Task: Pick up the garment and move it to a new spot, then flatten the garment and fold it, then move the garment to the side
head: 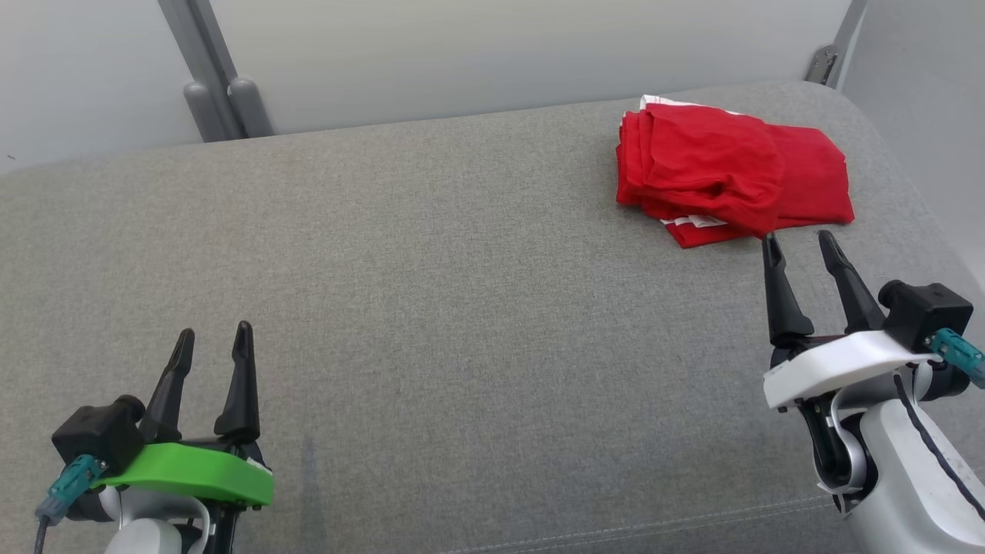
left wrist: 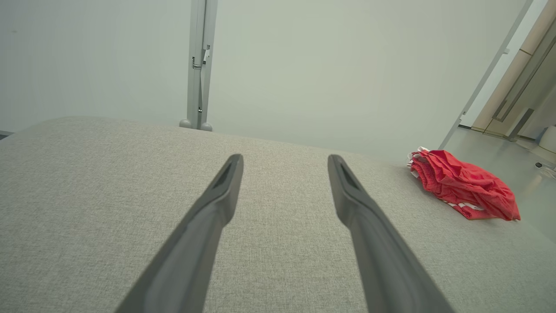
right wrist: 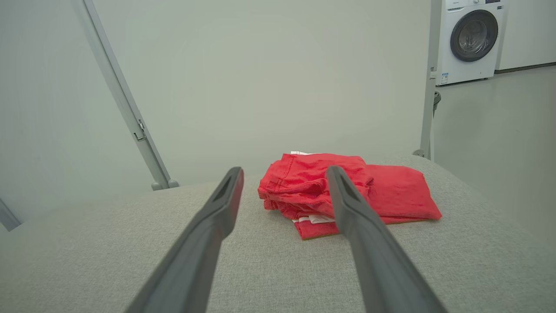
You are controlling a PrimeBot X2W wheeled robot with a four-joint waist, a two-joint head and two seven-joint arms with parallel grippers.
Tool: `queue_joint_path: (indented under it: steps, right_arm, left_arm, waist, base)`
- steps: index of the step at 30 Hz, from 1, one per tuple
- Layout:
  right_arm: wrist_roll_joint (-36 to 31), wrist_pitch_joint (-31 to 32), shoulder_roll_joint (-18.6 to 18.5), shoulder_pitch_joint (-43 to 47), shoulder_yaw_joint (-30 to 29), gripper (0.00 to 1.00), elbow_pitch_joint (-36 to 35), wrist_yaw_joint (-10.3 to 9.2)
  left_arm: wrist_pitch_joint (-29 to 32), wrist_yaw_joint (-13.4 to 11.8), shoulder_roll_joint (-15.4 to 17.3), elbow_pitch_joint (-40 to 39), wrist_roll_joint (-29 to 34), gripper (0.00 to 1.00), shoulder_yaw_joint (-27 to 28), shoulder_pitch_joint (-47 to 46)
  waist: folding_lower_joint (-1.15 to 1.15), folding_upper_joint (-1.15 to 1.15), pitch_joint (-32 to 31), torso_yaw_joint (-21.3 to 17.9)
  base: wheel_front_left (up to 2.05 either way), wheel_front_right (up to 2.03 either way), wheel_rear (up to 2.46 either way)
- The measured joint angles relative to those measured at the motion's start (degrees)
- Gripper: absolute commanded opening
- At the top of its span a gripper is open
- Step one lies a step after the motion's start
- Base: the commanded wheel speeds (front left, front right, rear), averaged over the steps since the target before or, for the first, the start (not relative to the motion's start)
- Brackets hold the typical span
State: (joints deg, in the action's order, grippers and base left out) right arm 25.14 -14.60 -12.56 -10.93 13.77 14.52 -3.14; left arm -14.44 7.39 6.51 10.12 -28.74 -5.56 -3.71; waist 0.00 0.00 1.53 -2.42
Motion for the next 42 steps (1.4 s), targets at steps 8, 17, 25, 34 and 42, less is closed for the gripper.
queue_joint_path:
  steps: [8,17,25,34,42]
  right_arm:
    - [-3.9,0.0,0.5,3.3,-0.3,1.0,-5.8,-0.11]
    - [-6.0,0.0,0.5,6.3,-0.8,1.0,-8.8,-0.52]
    - [-7.1,0.0,1.3,8.2,-1.5,1.0,-10.5,-0.58]
    - [-7.7,0.0,1.8,9.4,-2.3,1.0,-11.7,-0.57]
    - [-8.1,0.0,2.2,10.0,-2.7,1.0,-12.4,-0.48]
  left_arm:
    - [0.0,0.0,0.2,0.0,0.9,1.0,0.1,0.2]
    - [0.0,0.0,0.5,0.1,1.9,1.0,0.1,0.2]
    - [0.0,0.0,0.5,0.2,2.2,1.0,-0.2,0.2]
    - [0.0,0.0,0.4,0.2,2.2,1.0,-0.3,0.2]
    - [0.0,0.0,0.4,0.2,2.2,1.0,-0.4,0.2]
  waist:
    - [0.0,0.0,0.2,-0.1]
    - [0.0,0.0,0.6,0.6]
    - [0.0,0.0,1.0,1.1]
    - [0.0,0.0,1.0,1.4]
    - [0.0,0.0,0.9,1.5]
  base:
    - [0.0,0.0,0.0]
    - [0.0,0.0,0.0]
    - [0.0,0.0,0.0]
    - [0.0,0.0,0.0]
    - [0.0,0.0,0.0]
